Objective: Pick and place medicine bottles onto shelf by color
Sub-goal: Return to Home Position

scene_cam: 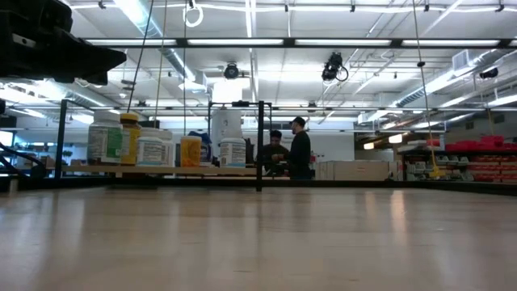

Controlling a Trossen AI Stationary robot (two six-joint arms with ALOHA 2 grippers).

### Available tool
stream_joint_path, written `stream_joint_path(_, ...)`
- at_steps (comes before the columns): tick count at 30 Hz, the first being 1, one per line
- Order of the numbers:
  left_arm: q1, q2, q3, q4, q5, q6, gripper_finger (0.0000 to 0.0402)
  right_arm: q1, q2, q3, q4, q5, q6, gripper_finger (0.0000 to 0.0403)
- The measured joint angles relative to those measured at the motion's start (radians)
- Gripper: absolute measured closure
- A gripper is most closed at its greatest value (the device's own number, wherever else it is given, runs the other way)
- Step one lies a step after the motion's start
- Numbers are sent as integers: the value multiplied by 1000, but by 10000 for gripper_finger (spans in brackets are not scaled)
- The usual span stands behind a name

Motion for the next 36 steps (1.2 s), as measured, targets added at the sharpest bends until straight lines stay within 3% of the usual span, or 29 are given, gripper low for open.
stream_joint_path(22, 0, 0, 0, 0, 0, 0, 367, 0, 0, 986, -8, 0, 0, 396)
stream_joint_path(30, 0, 0, 0, 0, 0, 0, 374, 0, 0, 1236, -13, 0, 0, 396)
stream_joint_path(36, 0, 0, 0, 0, 0, 0, 376, 0, 0, 1346, -11, 0, 0, 396)
